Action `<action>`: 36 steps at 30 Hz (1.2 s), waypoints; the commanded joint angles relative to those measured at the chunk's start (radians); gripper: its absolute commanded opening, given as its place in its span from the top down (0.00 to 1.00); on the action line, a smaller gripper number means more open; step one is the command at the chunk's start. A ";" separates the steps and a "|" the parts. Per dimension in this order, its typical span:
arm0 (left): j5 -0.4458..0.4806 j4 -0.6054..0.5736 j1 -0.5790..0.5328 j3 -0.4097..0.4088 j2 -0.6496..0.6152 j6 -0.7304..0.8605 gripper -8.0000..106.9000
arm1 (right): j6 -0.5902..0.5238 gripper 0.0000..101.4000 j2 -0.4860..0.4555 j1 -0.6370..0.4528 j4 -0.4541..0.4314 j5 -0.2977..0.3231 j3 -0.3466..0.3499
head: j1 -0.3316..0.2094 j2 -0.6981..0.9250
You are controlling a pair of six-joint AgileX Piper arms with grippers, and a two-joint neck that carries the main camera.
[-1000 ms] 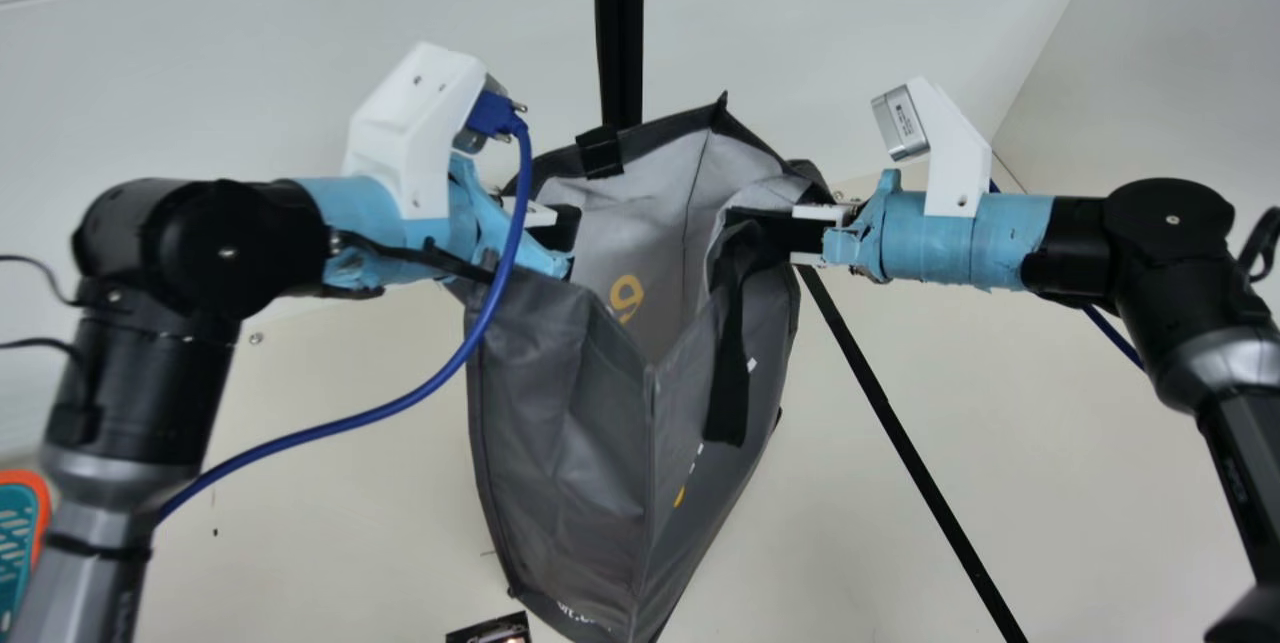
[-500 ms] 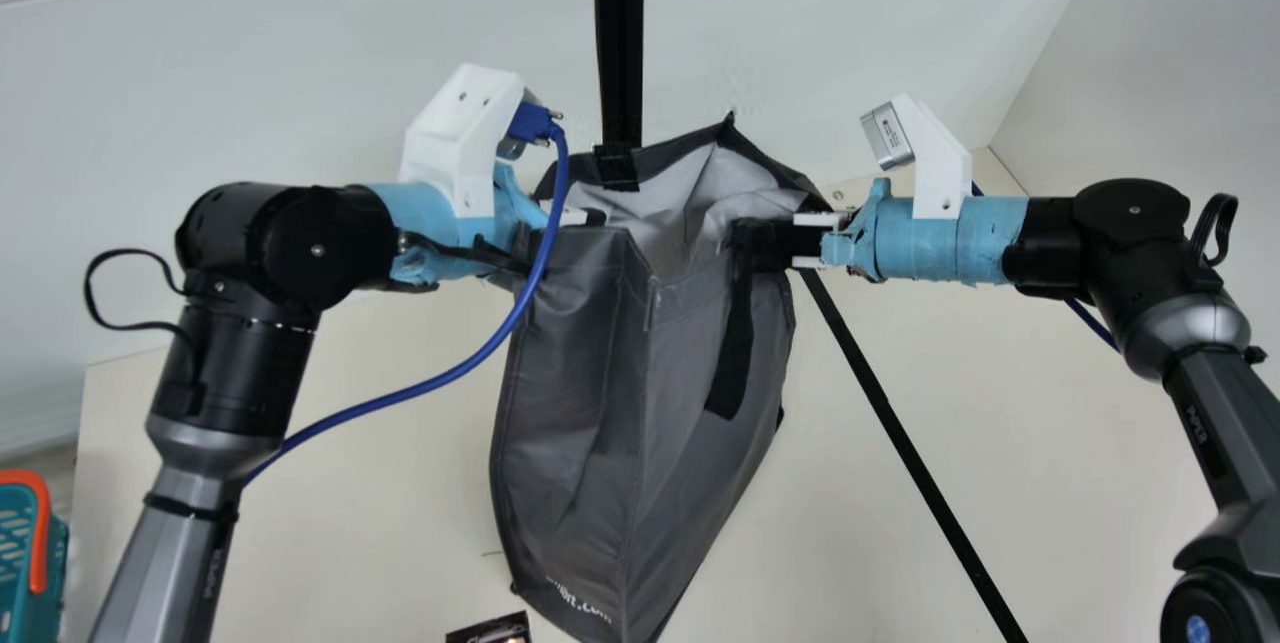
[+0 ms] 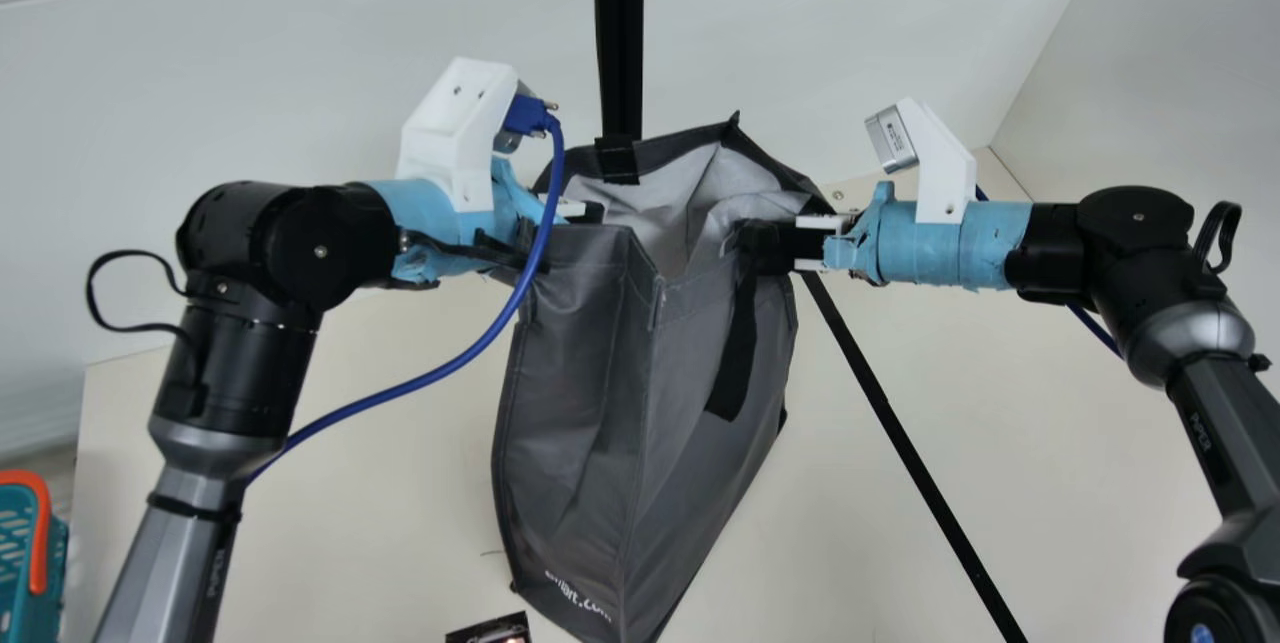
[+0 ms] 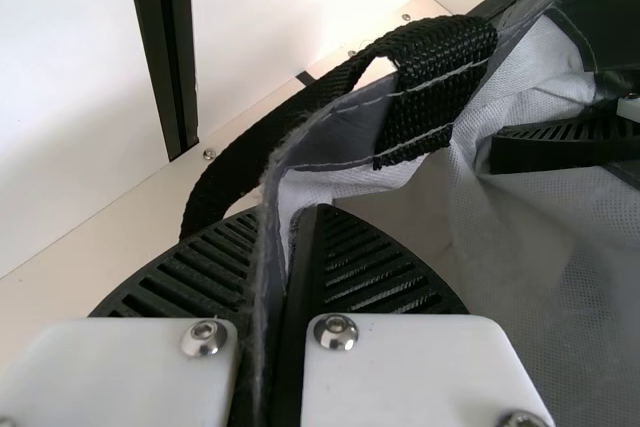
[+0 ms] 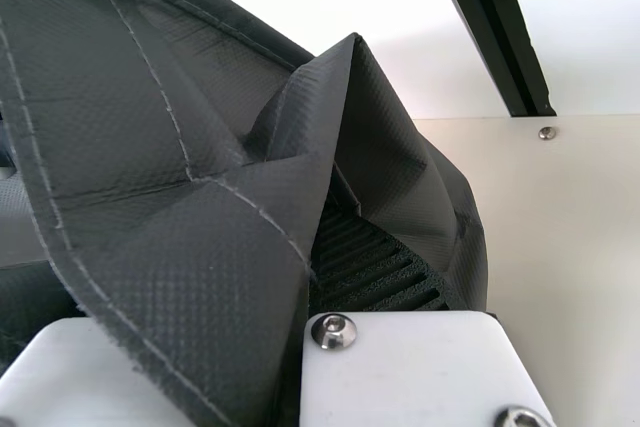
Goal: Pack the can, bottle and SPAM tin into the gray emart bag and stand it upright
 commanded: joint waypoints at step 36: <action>-0.274 -0.066 0.071 0.682 -0.514 0.189 0.15 | 0.000 1.00 0.000 0.000 0.000 0.009 0.000 | -0.023 -0.002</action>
